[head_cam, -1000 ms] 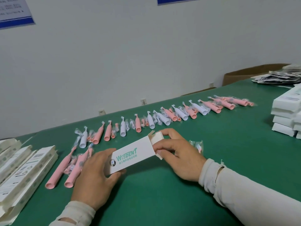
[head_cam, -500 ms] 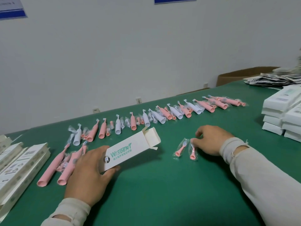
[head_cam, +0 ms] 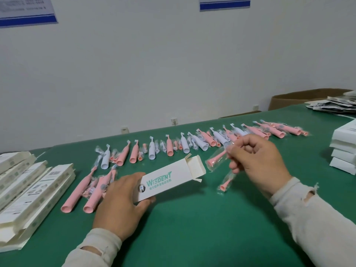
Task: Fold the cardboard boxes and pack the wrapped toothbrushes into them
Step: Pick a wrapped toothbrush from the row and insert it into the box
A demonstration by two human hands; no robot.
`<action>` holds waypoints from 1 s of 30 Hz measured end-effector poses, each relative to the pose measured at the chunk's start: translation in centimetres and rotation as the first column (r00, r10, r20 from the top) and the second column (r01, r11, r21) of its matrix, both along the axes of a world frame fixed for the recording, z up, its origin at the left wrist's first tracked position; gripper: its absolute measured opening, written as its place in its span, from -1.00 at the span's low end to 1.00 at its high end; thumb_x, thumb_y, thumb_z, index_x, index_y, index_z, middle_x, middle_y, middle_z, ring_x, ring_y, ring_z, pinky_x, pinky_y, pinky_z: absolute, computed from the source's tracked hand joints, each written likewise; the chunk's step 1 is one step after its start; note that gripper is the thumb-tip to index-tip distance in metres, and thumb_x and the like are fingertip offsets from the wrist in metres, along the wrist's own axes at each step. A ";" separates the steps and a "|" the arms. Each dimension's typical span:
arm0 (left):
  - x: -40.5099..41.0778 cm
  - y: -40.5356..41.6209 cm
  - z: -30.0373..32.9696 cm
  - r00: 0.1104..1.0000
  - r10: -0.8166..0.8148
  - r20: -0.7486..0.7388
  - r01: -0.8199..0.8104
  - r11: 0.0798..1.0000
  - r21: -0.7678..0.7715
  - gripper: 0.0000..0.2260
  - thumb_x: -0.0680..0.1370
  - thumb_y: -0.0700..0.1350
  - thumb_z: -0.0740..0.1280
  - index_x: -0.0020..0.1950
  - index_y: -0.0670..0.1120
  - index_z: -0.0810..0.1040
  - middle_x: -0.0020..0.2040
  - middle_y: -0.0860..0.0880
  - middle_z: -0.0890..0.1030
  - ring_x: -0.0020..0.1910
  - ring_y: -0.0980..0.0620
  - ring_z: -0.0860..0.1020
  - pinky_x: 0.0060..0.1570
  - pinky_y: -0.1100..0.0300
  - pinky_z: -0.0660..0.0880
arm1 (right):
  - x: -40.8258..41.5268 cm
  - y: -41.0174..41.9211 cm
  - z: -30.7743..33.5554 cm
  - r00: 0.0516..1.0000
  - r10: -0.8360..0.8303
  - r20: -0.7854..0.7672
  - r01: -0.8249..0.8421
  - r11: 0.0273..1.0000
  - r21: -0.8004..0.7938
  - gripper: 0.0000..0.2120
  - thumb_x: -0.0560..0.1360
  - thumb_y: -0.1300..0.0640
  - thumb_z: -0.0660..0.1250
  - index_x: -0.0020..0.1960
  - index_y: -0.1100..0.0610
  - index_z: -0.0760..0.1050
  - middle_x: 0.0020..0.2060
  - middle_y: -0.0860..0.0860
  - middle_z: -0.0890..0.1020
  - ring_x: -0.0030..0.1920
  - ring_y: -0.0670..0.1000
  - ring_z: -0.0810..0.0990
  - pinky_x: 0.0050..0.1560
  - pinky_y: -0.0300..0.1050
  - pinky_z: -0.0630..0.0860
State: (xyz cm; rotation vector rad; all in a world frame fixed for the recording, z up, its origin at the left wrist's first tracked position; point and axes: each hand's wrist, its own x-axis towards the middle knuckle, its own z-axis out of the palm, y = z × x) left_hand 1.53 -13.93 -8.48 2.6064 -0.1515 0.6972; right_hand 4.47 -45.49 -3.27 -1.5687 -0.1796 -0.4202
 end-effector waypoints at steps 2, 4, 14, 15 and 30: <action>0.0 0.0 0.0 1.000 0.012 -0.001 -0.011 1.000 0.011 -0.48 0.41 0.11 0.53 0.32 0.23 0.44 0.14 0.28 0.44 0.12 0.18 0.34 0.09 0.16 0.32 | -0.6 2.3 -0.7 0.997 -0.058 0.049 0.060 0.998 -0.027 -0.88 0.50 0.26 0.45 -0.19 0.14 0.55 -0.41 0.07 0.63 -0.46 0.02 0.62 -0.49 -0.07 0.56; 0.0 0.0 0.0 1.000 0.011 -0.005 -0.011 1.000 0.016 -0.48 0.41 0.12 0.53 0.32 0.23 0.44 0.14 0.28 0.45 0.12 0.17 0.35 0.08 0.17 0.31 | -0.8 3.6 -1.5 0.988 -0.137 0.077 0.141 0.989 -0.040 -0.84 0.49 0.21 0.46 -0.21 0.05 0.54 -0.39 0.02 0.63 -0.42 0.00 0.66 -0.44 -0.05 0.59; -0.3 -1.3 0.0 0.999 -0.054 0.005 0.054 0.998 0.010 -0.51 0.40 0.12 0.52 0.28 0.26 0.45 0.09 0.30 0.46 0.13 0.11 0.43 0.06 0.10 0.41 | -0.7 5.1 -3.3 0.975 -0.128 0.180 0.177 0.940 -0.290 -0.80 0.37 -0.19 0.43 -0.29 -0.08 0.62 -0.05 -0.32 0.55 0.02 -0.21 0.54 -0.02 -0.29 0.40; -0.3 -1.3 0.0 0.999 -0.050 0.003 0.050 0.999 0.012 -0.51 0.41 0.12 0.52 0.29 0.26 0.45 0.09 0.31 0.45 0.14 0.10 0.44 0.06 0.09 0.42 | -0.7 5.1 -3.4 0.968 -0.121 0.218 0.189 0.926 -0.325 -0.79 0.38 -0.19 0.41 -0.30 -0.07 0.61 -0.05 -0.31 0.54 0.04 -0.19 0.52 -0.01 -0.29 0.38; -0.1 -1.0 0.0 1.000 -0.015 -0.010 0.016 0.999 0.040 -0.50 0.40 0.15 0.51 0.30 0.24 0.43 0.07 0.28 0.44 0.09 0.14 0.37 0.00 0.12 0.35 | -0.1 2.6 -1.3 0.970 0.235 -0.056 -0.241 0.932 -0.272 -0.84 0.46 0.16 0.22 -0.14 -0.12 0.43 -0.17 -0.02 0.73 -0.55 -0.03 0.41 -0.46 -0.16 0.42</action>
